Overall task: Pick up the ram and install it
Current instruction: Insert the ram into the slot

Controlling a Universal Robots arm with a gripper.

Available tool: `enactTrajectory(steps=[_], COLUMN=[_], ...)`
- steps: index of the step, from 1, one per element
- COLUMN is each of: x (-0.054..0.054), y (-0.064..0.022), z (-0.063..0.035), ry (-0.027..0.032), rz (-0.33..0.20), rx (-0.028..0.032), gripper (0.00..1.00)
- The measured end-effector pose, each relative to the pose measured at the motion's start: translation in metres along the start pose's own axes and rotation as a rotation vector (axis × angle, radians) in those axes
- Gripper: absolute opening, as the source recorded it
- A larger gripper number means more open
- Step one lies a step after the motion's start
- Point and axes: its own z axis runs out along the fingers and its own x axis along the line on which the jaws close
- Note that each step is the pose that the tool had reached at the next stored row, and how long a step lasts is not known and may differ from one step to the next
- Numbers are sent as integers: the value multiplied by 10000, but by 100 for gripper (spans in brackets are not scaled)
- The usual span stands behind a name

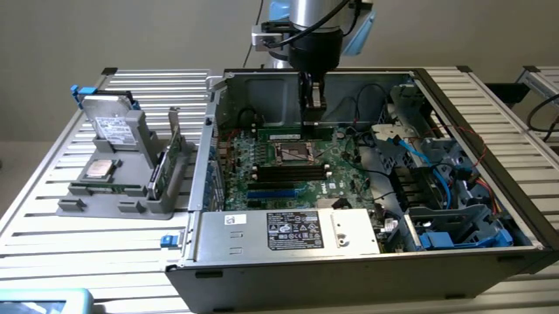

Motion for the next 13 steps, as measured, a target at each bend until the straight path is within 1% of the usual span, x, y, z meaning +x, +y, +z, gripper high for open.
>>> enactTrajectory(steps=[13], x=[-40], y=[3], z=[232], ry=[1], rz=[0], rx=[0], gripper=[12])
